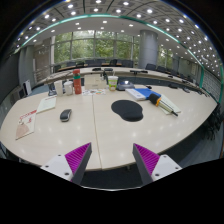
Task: Arrange mouse
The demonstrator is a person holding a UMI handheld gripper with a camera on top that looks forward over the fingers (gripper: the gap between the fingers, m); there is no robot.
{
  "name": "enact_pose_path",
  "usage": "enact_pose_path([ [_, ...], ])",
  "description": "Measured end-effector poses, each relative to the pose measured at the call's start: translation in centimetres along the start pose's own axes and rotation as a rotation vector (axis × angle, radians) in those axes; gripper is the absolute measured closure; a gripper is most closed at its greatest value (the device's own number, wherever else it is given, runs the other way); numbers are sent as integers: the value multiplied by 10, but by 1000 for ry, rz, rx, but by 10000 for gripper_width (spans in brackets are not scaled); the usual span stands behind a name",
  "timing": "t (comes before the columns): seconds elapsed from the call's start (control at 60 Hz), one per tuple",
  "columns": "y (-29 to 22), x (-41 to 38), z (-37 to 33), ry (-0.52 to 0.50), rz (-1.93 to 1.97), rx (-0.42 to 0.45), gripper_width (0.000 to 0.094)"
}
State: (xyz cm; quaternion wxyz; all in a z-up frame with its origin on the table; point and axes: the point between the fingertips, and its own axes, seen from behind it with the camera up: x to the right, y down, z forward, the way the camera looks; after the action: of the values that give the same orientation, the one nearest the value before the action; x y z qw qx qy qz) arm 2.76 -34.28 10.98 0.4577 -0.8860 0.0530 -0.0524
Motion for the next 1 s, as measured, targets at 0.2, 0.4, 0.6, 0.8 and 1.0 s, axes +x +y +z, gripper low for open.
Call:
enact_pose_path([
  [0.2,-10,-138,83,-140,-9,15,86],
  [0.4,-41,-227,173,-193,-24,30,82],
  [0.6,-65,-266,255,-186,-40,29,115],
  [0.8,-72,-277,290,-174,-70,4,445],
  [1.0,-73,-278,294,-188,-93,-37,583],
])
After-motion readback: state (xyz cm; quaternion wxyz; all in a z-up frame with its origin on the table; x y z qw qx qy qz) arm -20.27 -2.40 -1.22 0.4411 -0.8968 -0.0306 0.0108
